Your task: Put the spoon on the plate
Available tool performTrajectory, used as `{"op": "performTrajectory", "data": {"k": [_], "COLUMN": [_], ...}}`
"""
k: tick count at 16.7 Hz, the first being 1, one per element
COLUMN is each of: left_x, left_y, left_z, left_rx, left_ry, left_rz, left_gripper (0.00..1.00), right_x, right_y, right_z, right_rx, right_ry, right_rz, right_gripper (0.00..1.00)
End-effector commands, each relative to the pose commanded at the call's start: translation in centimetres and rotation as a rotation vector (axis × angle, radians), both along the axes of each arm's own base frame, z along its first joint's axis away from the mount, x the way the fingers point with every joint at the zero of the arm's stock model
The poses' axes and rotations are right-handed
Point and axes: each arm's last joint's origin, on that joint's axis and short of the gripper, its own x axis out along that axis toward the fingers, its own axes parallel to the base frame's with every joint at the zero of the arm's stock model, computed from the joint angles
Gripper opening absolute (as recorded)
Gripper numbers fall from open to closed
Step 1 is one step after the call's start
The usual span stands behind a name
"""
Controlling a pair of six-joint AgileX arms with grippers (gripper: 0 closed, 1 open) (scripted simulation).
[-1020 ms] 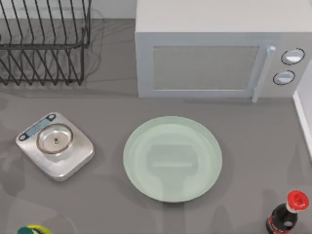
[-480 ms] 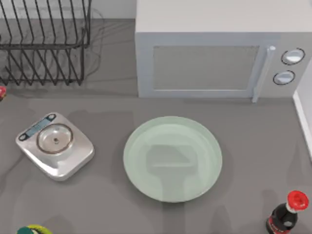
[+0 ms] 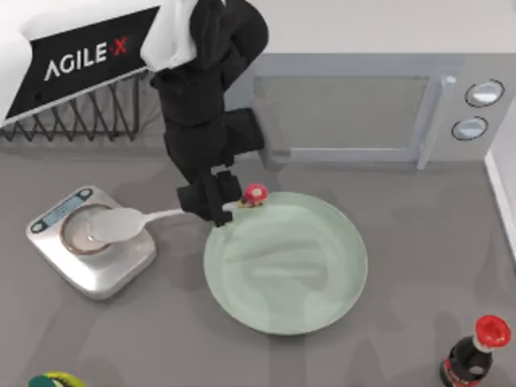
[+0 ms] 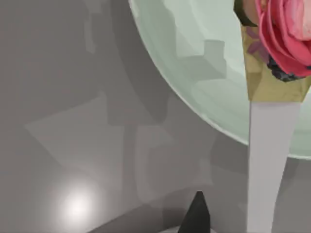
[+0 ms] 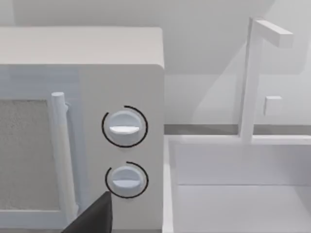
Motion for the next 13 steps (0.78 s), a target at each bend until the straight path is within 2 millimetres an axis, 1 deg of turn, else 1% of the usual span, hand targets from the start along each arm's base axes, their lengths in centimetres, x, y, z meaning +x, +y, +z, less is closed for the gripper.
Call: {"op": "performTrajectory", "data": {"k": [1, 3, 4, 5, 6, 13], "left_x": [-0.9, -2.4, -3.0, -3.3, -3.5, -3.7], "left_y": [-2.5, -6.4, -7.8, -8.7, -9.2, -9.3], "left_z": [-0.3, -0.9, -1.1, -1.3, -1.4, -1.3], "left_rx": [-0.002, -0.006, -0.009, -0.012, -0.015, -0.024], "left_ry": [-0.003, -0.014, -0.021, -0.028, -0.033, -0.035], "left_rz": [-0.072, -0.180, -0.217, -0.241, -0.253, -0.263], "left_gripper": [0.00, 0.00, 0.00, 0.00, 0.00, 0.00], "right_x": [0.0, 0.0, 0.0, 0.0, 0.0, 0.0], "right_y": [0.0, 0.0, 0.0, 0.0, 0.0, 0.0], "right_z": [0.0, 0.0, 0.0, 0.0, 0.0, 0.0], "right_rx": [0.000, 0.000, 0.000, 0.000, 0.000, 0.000], "right_ry": [0.000, 0.000, 0.000, 0.000, 0.000, 0.000], "right_rz": [0.000, 0.000, 0.000, 0.000, 0.000, 0.000], "right_gripper": [1.00, 1.00, 1.00, 1.00, 1.00, 1.00]}}
